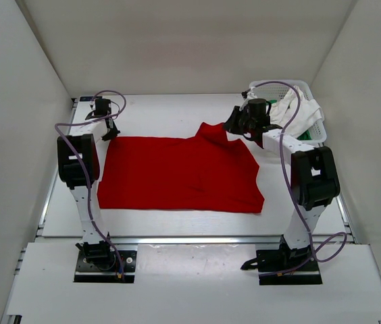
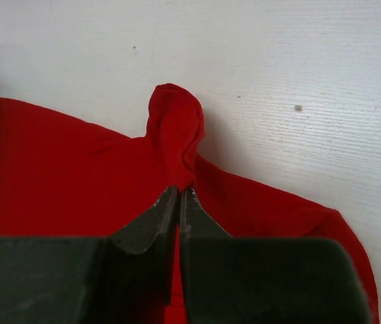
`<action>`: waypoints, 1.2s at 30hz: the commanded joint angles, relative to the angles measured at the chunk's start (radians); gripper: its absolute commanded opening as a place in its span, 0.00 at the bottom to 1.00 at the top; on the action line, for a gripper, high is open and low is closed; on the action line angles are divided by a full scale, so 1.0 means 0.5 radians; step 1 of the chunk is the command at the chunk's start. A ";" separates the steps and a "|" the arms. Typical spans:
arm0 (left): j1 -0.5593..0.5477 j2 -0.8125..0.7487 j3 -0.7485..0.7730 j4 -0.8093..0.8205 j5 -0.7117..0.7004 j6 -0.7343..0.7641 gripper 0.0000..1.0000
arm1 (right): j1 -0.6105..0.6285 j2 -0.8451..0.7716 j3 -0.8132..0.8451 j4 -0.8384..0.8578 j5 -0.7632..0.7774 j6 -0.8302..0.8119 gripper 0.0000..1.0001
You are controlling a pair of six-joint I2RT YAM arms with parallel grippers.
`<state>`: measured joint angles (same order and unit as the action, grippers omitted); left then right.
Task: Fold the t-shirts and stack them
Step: Grap the side of the flattened tshirt furthest away from the robot with both arms, then fold the other side of the tshirt into a rectangle
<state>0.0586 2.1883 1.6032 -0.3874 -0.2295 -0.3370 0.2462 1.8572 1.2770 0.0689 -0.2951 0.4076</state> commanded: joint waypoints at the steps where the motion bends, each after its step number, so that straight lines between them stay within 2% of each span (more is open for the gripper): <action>1: -0.010 -0.041 0.040 0.005 -0.004 -0.019 0.06 | -0.017 -0.122 0.008 0.074 -0.026 -0.014 0.00; 3: -0.007 -0.085 0.012 0.035 0.023 -0.028 0.01 | -0.023 -0.152 0.008 0.028 -0.020 -0.021 0.00; 7: -0.028 -0.274 -0.080 0.087 0.063 -0.022 0.00 | -0.017 -0.296 -0.090 -0.015 0.010 -0.005 0.00; 15: -0.016 -0.756 -0.543 0.290 0.173 -0.117 0.00 | -0.005 -0.769 -0.627 0.068 0.081 0.117 0.00; 21: 0.051 -1.081 -0.895 0.367 0.275 -0.197 0.00 | 0.026 -1.051 -0.863 -0.009 0.121 0.123 0.00; 28: 0.137 -1.330 -1.206 0.422 0.333 -0.219 0.00 | 0.057 -1.416 -1.154 -0.110 0.191 0.099 0.00; 36: 0.180 -1.483 -1.341 0.361 0.382 -0.219 0.00 | 0.050 -1.711 -1.498 -0.205 0.259 0.200 0.00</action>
<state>0.1326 1.5227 0.9497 -0.2123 -0.0647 -0.4458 0.2676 1.0470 0.5785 -0.0277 -0.1951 0.4767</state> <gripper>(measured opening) 0.126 0.020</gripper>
